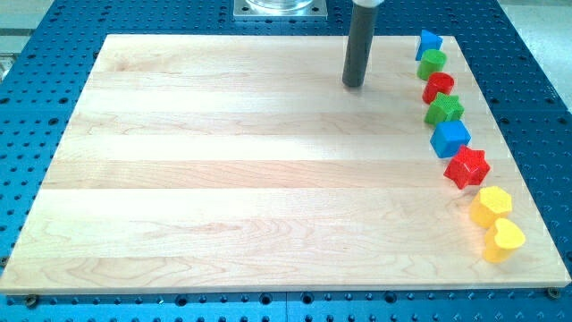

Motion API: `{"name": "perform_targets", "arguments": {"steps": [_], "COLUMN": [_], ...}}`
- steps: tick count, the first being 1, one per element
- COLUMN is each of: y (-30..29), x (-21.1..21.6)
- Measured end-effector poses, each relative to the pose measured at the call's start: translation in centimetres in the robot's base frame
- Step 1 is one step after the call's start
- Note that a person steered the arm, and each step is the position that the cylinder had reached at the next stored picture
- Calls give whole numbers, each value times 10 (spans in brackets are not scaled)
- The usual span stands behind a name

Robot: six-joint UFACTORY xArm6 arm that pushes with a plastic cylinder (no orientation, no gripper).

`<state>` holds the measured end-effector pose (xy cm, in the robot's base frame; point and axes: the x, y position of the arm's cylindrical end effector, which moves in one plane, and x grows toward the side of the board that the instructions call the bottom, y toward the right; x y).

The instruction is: Slide the arm to the bottom left of the yellow heart

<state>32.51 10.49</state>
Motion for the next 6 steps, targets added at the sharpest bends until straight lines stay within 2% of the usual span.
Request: {"name": "perform_targets", "arguments": {"steps": [2,3,4,5,6], "y": [-51,-50,-47,-29,29], "x": [125,202,255,293,293]}}
